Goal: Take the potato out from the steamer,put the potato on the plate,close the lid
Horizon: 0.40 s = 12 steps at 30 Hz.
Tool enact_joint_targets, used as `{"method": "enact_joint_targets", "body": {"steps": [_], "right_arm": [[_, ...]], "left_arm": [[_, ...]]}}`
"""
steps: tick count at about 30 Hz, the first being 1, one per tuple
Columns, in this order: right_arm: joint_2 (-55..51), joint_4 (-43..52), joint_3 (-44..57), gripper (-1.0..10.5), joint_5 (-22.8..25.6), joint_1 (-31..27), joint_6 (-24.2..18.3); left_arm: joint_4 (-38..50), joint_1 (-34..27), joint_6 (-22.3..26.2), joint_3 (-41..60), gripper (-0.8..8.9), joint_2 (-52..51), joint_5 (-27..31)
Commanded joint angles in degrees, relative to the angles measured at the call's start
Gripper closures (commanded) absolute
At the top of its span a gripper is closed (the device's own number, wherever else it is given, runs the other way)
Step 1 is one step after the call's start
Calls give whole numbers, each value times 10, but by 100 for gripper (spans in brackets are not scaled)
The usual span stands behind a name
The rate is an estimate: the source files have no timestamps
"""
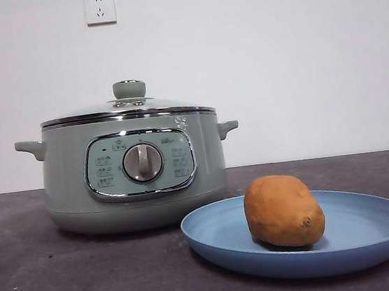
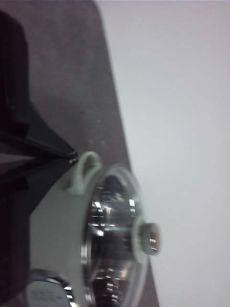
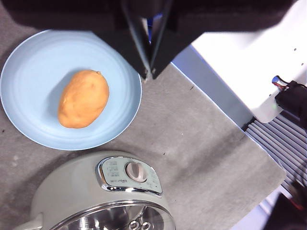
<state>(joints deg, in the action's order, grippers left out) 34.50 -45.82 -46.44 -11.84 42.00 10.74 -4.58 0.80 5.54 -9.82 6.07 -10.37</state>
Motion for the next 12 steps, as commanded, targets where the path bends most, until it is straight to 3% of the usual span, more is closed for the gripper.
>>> {"method": "enact_joint_targets", "body": {"steps": [1,12], "right_arm": [[0,3,-3,946,2,0,3],[0,3,-3,946,2,0,3]], "left_arm": [[7,-2,-27,36,817,-22,14],[-16,-2,-52,97,817,-60,44]]}}
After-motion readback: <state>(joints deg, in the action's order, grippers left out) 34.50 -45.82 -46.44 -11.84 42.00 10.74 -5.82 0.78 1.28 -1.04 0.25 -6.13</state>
